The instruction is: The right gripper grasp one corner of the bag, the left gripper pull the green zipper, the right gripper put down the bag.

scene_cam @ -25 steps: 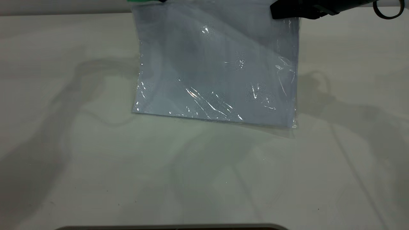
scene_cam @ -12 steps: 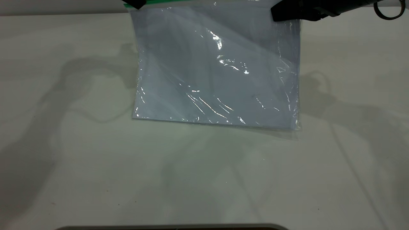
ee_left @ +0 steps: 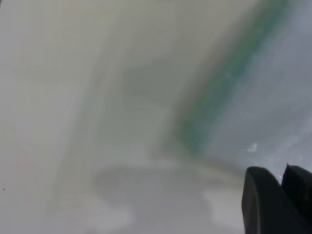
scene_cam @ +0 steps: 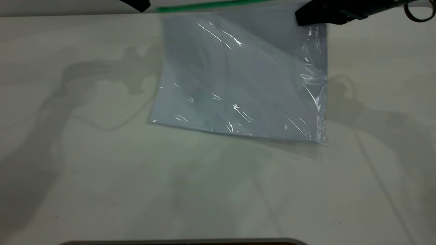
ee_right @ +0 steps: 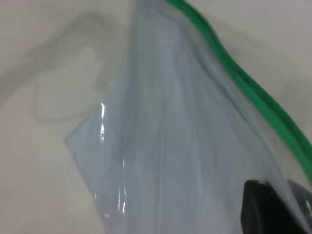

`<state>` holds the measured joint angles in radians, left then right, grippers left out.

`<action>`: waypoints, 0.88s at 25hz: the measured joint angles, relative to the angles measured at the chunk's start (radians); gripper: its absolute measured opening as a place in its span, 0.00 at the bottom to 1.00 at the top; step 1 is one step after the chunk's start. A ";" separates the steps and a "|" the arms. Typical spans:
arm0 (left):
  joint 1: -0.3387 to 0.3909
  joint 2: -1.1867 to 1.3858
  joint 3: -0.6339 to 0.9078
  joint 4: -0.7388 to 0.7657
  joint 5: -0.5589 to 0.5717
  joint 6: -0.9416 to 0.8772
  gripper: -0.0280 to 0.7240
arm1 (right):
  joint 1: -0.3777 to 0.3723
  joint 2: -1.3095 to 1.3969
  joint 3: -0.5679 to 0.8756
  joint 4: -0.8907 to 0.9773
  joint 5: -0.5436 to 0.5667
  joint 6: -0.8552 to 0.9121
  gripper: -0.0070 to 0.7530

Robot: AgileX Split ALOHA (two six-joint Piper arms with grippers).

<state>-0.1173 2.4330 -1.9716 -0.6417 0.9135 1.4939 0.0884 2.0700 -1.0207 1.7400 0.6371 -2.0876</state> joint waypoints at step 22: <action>0.004 -0.173 0.000 0.190 0.017 -0.723 0.70 | -0.002 -0.260 0.001 -0.032 -0.441 0.285 0.82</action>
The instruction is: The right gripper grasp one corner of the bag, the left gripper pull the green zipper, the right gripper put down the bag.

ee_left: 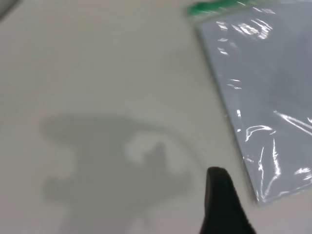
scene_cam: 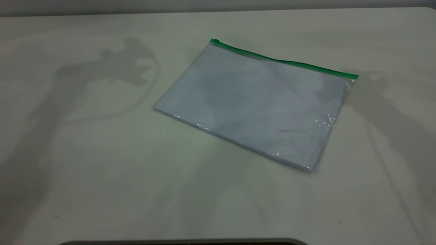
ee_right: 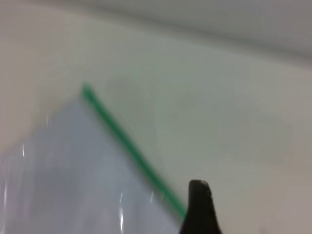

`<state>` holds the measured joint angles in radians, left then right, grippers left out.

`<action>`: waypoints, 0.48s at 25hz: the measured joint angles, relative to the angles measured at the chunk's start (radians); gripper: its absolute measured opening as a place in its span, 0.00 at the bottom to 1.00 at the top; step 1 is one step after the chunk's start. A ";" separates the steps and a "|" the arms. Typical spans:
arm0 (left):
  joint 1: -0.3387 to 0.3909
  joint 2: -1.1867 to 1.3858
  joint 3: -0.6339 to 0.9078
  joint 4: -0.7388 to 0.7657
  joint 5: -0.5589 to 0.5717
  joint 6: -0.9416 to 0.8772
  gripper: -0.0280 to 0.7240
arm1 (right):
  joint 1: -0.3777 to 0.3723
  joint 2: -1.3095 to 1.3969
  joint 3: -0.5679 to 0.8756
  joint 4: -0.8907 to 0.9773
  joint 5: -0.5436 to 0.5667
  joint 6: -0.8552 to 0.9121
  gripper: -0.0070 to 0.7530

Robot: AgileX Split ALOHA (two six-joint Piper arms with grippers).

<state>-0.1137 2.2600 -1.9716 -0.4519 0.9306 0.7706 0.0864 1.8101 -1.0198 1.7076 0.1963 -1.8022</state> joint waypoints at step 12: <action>0.000 -0.441 0.000 0.432 0.186 -0.541 0.70 | 0.000 -0.454 0.000 -0.442 0.222 0.598 0.75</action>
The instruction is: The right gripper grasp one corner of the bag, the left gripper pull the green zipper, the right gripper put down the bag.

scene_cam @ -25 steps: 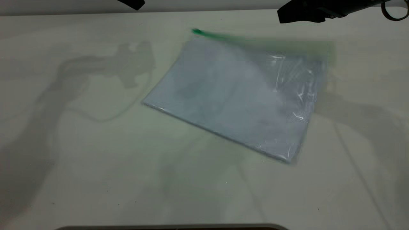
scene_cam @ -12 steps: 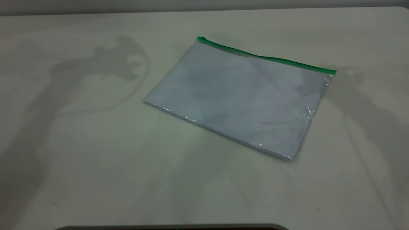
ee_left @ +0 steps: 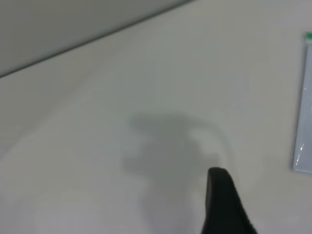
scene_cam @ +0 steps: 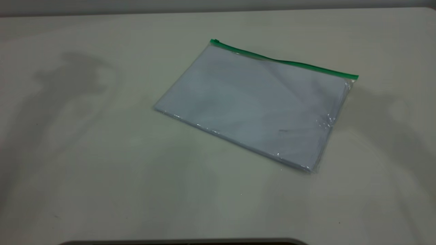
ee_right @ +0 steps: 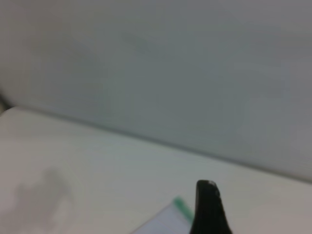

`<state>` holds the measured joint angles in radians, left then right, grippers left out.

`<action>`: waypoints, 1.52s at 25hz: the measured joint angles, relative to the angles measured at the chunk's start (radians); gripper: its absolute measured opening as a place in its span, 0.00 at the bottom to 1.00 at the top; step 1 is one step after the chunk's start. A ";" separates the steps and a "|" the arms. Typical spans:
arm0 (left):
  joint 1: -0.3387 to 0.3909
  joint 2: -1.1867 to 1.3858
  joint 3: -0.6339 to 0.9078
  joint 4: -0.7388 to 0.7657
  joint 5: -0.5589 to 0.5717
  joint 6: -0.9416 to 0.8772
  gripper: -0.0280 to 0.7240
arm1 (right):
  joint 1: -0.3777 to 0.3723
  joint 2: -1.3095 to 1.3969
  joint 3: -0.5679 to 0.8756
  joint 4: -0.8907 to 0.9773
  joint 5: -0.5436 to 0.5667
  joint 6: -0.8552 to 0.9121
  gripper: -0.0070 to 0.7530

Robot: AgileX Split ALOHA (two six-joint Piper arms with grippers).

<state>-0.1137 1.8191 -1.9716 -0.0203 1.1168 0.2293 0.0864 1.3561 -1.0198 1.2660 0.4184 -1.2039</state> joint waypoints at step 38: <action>0.000 -1.530 1.305 -0.078 0.050 -0.119 0.70 | 0.000 -1.188 0.501 -0.900 0.594 0.856 0.75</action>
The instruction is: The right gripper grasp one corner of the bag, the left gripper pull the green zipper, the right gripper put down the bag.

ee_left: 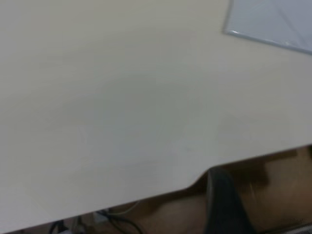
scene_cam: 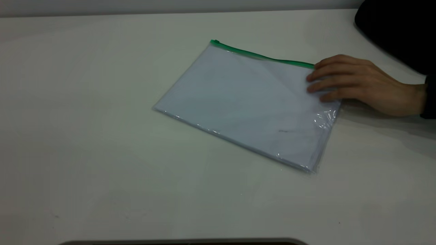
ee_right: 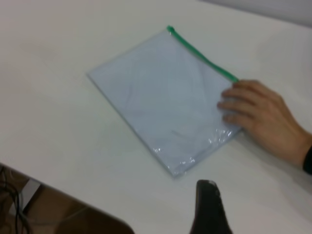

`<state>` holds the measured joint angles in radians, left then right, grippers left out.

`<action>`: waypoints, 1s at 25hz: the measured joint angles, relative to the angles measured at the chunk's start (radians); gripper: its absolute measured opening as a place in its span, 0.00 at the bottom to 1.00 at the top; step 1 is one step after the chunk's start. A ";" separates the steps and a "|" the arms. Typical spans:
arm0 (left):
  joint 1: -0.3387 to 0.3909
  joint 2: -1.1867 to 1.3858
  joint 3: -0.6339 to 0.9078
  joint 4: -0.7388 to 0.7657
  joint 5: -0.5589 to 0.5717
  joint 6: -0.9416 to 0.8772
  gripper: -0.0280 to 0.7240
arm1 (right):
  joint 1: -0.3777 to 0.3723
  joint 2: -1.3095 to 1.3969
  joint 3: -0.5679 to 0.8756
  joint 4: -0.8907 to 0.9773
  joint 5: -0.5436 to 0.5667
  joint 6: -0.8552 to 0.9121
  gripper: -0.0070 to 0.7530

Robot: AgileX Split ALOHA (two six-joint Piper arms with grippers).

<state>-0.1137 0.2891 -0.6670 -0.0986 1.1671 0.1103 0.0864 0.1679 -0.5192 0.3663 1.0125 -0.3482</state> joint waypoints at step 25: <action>0.000 -0.088 0.179 -0.013 -0.033 0.007 0.70 | 0.000 -0.184 0.014 -0.236 0.142 0.093 0.75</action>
<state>-0.1137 0.2012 -0.4877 -0.1120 1.1345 0.1173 0.0864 -0.0161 -0.5049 0.1305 1.1541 -0.2555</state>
